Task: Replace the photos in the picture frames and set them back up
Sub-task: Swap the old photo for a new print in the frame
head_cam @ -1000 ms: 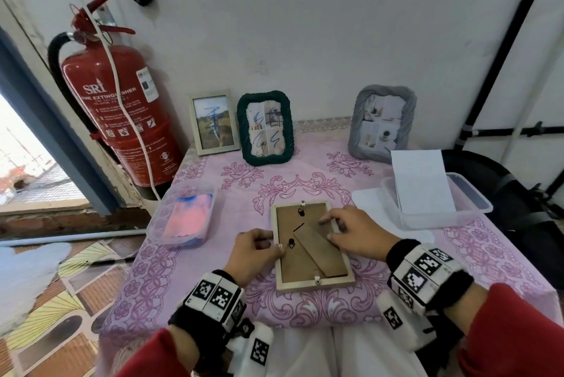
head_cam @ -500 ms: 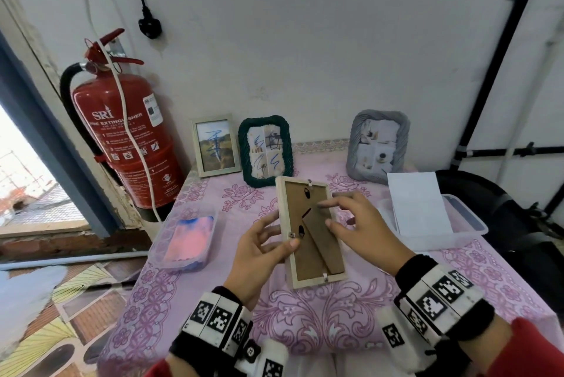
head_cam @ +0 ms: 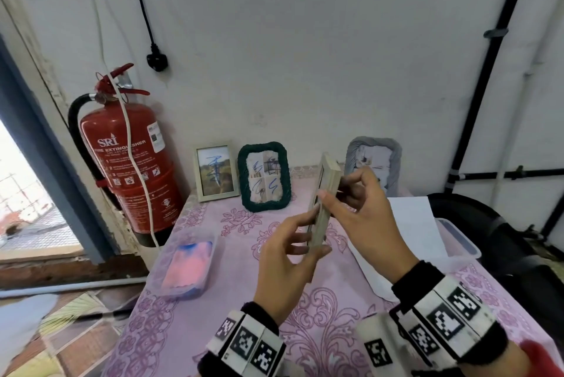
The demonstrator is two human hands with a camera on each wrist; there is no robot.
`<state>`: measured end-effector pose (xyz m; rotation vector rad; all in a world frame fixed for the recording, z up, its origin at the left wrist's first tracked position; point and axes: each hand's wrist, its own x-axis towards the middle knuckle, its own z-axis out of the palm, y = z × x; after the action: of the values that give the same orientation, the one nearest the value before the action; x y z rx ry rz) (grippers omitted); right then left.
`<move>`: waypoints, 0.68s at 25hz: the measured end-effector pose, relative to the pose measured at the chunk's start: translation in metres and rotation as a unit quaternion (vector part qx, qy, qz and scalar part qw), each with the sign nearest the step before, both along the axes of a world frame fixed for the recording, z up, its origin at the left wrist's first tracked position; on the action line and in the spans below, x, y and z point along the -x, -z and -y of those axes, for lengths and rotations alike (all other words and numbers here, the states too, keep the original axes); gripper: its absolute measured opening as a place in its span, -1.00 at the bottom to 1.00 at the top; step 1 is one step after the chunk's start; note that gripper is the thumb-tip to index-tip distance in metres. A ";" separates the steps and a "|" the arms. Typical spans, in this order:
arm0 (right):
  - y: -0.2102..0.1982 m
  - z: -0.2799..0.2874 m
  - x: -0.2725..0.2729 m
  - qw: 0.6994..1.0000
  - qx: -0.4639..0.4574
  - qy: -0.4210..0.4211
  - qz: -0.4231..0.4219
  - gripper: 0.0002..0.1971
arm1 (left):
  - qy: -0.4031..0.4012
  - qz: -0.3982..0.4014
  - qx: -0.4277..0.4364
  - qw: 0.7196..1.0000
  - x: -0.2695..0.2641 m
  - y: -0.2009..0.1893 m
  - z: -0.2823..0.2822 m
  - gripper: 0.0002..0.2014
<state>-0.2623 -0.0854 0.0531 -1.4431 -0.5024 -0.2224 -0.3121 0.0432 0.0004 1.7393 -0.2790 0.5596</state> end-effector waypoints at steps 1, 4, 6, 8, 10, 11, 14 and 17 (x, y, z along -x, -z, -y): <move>-0.003 0.002 0.000 1.000 -0.006 -0.003 0.001 -0.80 | 0.015 -0.005 0.012 1.000 0.000 -0.001 0.000 -0.51; -0.008 0.011 -0.001 1.000 -0.021 -0.001 0.001 -0.83 | 0.014 -0.020 0.028 0.999 -0.003 0.000 -0.006 -0.58; -0.008 0.017 -0.002 0.999 -0.044 -0.006 -0.005 -0.87 | -0.020 -0.032 0.009 0.999 -0.006 0.002 -0.016 -0.57; -0.008 0.022 -0.003 0.997 -0.077 -0.013 -0.016 -0.91 | -0.034 -0.058 0.017 0.998 -0.010 0.001 -0.025 -0.54; -0.006 0.025 -0.006 0.994 -0.105 -0.011 -0.035 -0.93 | -0.006 -0.080 0.061 0.995 -0.013 -0.002 -0.033 -0.54; -0.005 0.025 -0.007 0.992 -0.115 -0.011 -0.046 -0.93 | 0.016 -0.086 0.082 0.993 -0.013 -0.004 -0.035 -0.55; 0.003 0.022 -0.011 0.987 -0.139 -0.024 -0.076 -0.88 | 0.072 -0.109 0.144 0.981 -0.010 -0.008 -0.041 -0.56; 0.012 0.018 -0.012 0.985 -0.143 -0.028 -0.091 -0.81 | 0.106 -0.131 0.209 0.963 -0.006 -0.006 -0.043 -0.61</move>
<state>-0.2502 -0.1035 0.0416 -1.1540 -0.3452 -0.1107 -0.3064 0.0857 0.0065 1.3331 -0.1424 0.2063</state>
